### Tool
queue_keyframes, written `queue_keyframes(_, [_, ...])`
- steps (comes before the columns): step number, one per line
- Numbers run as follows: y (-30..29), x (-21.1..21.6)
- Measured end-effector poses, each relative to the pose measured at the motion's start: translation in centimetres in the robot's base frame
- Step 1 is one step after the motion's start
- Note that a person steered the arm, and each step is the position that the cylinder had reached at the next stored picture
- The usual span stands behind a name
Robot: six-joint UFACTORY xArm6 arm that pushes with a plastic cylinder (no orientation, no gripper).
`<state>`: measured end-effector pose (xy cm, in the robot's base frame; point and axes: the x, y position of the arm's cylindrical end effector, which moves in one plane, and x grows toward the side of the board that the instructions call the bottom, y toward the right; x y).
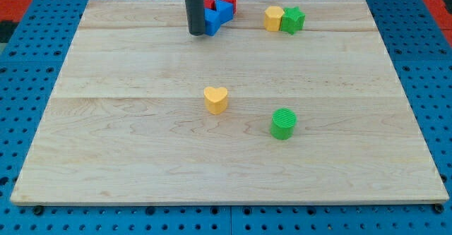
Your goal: Move green star along with yellow hexagon closer to the blue triangle
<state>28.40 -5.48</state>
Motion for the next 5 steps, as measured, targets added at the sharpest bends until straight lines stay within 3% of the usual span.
queue_keyframes(2, [4.5,6.2])
queue_keyframes(4, [4.5,6.4])
queue_keyframes(5, [9.6,6.9])
